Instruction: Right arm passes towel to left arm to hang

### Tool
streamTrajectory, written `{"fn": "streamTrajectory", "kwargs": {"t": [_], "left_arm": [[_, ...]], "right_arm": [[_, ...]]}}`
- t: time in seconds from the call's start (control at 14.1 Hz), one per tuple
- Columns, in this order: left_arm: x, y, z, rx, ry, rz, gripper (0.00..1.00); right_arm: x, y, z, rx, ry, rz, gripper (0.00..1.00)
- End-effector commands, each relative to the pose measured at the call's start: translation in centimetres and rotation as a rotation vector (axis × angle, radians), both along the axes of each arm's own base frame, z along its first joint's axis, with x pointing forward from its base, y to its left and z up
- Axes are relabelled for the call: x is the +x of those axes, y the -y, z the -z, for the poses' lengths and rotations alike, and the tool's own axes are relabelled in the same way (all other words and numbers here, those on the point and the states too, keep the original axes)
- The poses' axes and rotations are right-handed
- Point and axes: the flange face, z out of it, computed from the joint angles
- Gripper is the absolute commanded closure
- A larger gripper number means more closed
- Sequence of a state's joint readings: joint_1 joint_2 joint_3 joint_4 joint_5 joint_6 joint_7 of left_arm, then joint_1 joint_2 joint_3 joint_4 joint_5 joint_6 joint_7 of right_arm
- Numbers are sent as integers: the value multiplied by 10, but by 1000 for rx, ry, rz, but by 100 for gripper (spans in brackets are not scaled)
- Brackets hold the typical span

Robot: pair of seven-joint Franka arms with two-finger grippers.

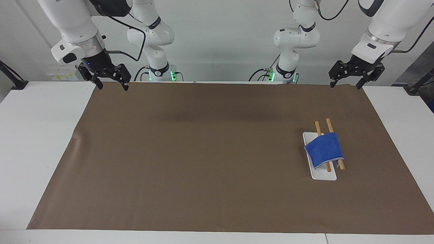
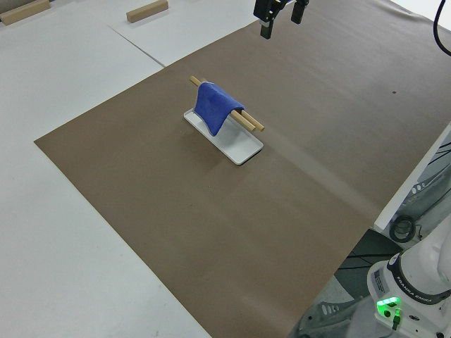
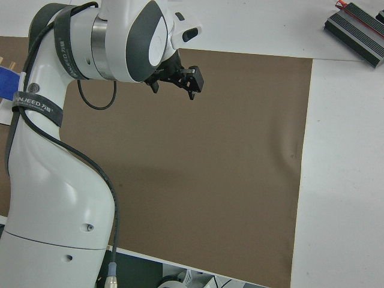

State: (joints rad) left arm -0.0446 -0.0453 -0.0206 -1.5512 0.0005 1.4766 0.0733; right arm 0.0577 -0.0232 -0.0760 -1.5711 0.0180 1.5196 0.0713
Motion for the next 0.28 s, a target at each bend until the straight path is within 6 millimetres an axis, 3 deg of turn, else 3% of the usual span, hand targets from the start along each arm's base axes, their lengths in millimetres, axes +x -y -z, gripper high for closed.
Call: {"fn": "streamTrajectory", "kwargs": {"t": [0.0,0.21], "left_arm": [[-6,1,-2,26,8,-10,0],[-6,1,-1,26,4,-10,0]], "right_arm": [[-4,3,1,5,-11,-6,0],[-4,3,1,5,-11,-6,0]]}}
